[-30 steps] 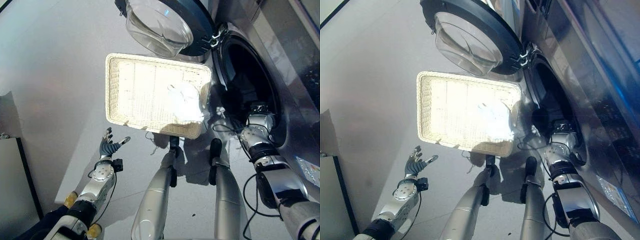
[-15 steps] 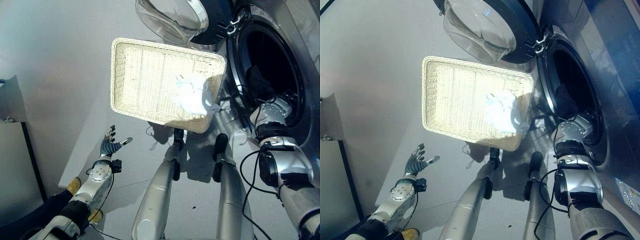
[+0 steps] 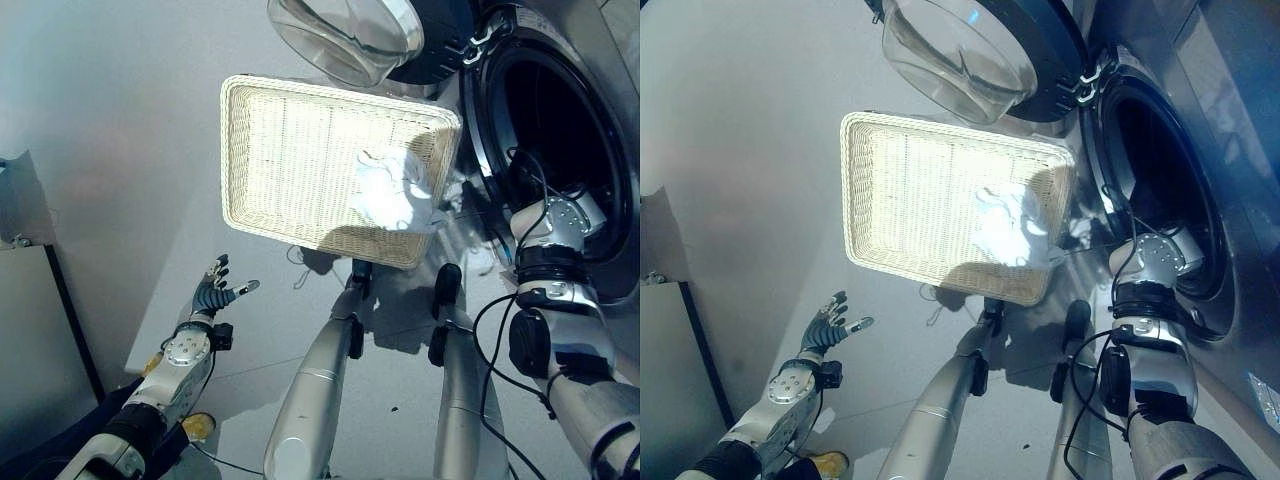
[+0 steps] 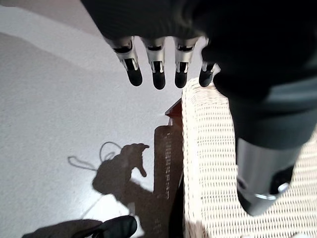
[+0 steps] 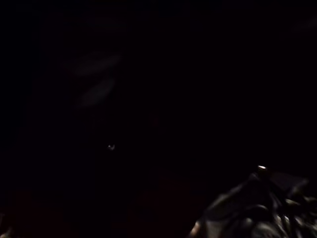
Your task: Put the clothes into the washing machine.
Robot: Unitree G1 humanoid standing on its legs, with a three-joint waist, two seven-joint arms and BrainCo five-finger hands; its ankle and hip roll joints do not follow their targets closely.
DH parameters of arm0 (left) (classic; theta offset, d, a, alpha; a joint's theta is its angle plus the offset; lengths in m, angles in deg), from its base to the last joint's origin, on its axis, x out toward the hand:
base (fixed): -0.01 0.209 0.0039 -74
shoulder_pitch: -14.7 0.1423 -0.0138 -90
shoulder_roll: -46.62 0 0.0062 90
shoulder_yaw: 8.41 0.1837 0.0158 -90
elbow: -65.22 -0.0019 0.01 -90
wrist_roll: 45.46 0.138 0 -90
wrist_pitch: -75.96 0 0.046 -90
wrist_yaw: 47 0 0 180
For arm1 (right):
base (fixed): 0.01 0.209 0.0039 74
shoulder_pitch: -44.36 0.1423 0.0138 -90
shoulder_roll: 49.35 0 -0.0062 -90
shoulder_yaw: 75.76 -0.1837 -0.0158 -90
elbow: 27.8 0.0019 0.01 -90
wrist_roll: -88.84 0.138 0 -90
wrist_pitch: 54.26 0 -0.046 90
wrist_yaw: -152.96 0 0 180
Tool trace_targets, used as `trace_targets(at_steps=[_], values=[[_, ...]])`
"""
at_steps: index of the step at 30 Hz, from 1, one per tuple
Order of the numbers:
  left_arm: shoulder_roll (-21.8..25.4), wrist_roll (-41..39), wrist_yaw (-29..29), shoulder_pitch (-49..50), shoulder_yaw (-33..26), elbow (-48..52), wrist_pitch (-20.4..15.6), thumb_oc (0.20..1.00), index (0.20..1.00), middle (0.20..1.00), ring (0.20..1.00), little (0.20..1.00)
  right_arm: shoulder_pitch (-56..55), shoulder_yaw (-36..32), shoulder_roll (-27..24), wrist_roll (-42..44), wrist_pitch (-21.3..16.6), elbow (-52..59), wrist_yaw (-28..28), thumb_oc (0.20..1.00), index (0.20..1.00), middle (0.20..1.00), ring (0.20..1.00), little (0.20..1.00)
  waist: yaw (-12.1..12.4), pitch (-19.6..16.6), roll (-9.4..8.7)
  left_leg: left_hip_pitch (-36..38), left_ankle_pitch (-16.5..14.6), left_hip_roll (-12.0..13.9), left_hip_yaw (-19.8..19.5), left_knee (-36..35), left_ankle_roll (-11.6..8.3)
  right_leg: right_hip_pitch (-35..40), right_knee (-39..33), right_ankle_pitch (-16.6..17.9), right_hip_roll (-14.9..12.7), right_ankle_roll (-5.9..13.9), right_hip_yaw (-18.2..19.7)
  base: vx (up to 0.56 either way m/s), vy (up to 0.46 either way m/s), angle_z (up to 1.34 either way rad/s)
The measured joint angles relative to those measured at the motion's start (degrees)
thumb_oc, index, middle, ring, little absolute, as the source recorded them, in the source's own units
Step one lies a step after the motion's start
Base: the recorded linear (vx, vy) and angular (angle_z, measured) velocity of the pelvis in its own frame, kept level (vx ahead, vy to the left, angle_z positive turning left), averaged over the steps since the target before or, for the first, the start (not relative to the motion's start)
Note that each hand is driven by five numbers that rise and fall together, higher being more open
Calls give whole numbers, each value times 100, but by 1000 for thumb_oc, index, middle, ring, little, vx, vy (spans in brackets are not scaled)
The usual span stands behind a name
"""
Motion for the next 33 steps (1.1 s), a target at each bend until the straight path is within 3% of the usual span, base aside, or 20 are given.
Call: trace_targets(at_steps=[2,5,11,14,16,24,33], values=[[-11,0,18,0,-2,9,62,1000,1000,1000,1000,1000,-104,37,137,0,20,289,-78,1000,1000,1000,1000,1000,-16,0,0,-1,-23,2,0,39,2,5,19,1,5,0,7,11,32,-1],[-18,-12,21,0,9,-9,186,1000,1000,1000,1000,1000,-266,242,129,0,543,355,-75,1000,1000,1000,1000,1000,-90,4,-6,2,-27,11,-9,71,-2,26,29,3,22,0,14,0,0,0],[-111,-39,-19,-4,112,-96,180,1000,1000,1000,1000,1000,-403,694,90,-1,1803,-62,-412,1000,1000,1000,1000,1000,-318,5,-7,48,-27,13,-41,84,-3,103,20,17,32,8,0,0,0,0],[-218,-41,-30,-10,278,-145,178,1000,1000,1000,1000,1000,-446,1133,-166,-2,2496,-722,-1027,1000,1000,1000,1000,1000,-359,5,-7,95,-33,18,-109,85,-13,178,-6,24,46,2,-40,-18,10,3],[-276,-42,-30,-9,287,-160,177,1000,1000,1000,1000,1000,-502,1225,-274,-34,2661,-861,-1147,1000,1000,1000,1000,1000,-349,5,-7,81,-33,18,-133,87,-13,178,-20,30,49,0,-57,-2,8,2],[-629,-42,-73,-40,424,-394,52,1000,1000,1000,1000,1000,-1023,1585,-362,-2171,2906,-1365,-1454,1000,1000,1000,1000,1000,-538,8,-12,-74,75,19,-131,-155,33,61,-337,206,70,46,-70,-36,28,-2],[-802,-38,-136,-79,340,-495,-44,1000,1000,1000,1000,1000,-1108,1787,-348,-2548,3183,-1315,-1583,1000,1000,1000,1000,1000,-643,49,-75,-56,91,32,-132,-204,35,117,-462,245,82,49,-93,-22,14,-1]])
